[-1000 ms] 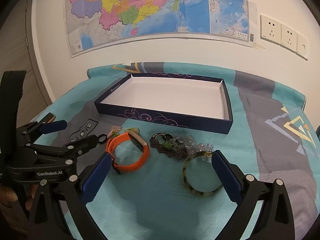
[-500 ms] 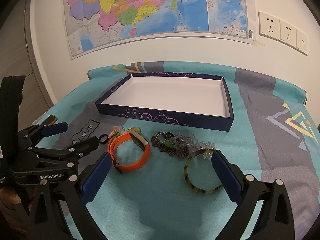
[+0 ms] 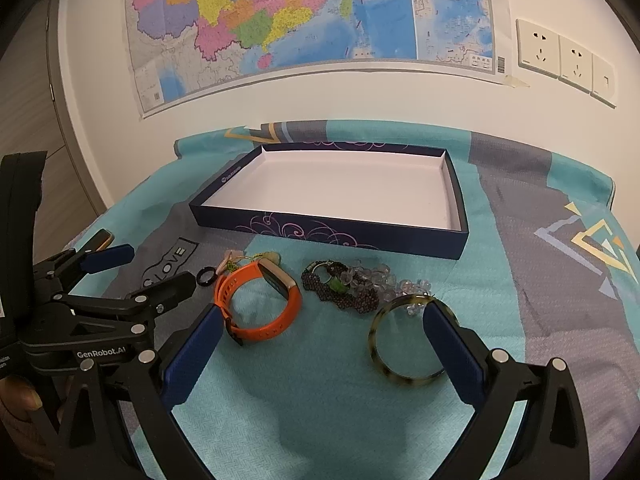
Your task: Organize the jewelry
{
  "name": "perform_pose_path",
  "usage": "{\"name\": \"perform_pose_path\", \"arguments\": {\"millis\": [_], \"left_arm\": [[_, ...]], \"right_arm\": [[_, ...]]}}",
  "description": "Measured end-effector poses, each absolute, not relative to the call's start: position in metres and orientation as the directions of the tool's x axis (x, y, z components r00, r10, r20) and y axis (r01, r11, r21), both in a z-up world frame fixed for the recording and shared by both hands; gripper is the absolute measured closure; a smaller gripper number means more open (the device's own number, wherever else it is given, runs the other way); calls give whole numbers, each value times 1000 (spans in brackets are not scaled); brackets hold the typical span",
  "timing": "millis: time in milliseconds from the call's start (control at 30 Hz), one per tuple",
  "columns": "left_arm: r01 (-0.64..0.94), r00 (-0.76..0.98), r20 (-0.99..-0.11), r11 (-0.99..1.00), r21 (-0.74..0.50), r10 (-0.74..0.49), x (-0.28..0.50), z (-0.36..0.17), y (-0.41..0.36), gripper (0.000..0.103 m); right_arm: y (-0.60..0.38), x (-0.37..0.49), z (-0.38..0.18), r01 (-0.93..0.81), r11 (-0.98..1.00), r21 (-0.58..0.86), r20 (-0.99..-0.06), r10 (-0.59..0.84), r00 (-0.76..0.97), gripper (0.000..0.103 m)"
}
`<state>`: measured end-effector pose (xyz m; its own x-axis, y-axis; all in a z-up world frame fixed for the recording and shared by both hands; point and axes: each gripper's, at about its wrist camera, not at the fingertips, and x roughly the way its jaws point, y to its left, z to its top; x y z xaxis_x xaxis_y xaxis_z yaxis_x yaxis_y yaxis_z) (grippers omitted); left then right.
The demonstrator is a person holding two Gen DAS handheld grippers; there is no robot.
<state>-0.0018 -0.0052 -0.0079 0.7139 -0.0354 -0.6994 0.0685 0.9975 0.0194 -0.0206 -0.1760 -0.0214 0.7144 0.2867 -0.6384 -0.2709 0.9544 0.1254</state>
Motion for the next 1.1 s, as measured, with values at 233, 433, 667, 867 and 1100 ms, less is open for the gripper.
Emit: {"name": "perform_pose_path", "arguments": {"millis": [233, 433, 667, 867, 1100], "left_arm": [[71, 715, -698, 997, 21, -36, -2, -8, -6, 6], [73, 715, -698, 997, 23, -36, -2, -8, -7, 6], [75, 715, -699, 997, 23, -37, -2, -8, -8, 6], [76, 715, -699, 997, 27, -36, -2, -8, -9, 6], [77, 715, -698, 997, 26, -37, -2, -8, -9, 6]], "right_arm": [[-177, -20, -21, -271, 954, 129, -638, 289, 714, 6], [-177, -20, -21, -270, 954, 128, -638, 288, 714, 6], [-177, -20, -21, -272, 954, 128, -637, 289, 714, 6], [-177, -21, -20, -271, 954, 131, -636, 290, 715, 6], [-178, -21, -20, -270, 954, 130, -637, 289, 714, 6]]}}
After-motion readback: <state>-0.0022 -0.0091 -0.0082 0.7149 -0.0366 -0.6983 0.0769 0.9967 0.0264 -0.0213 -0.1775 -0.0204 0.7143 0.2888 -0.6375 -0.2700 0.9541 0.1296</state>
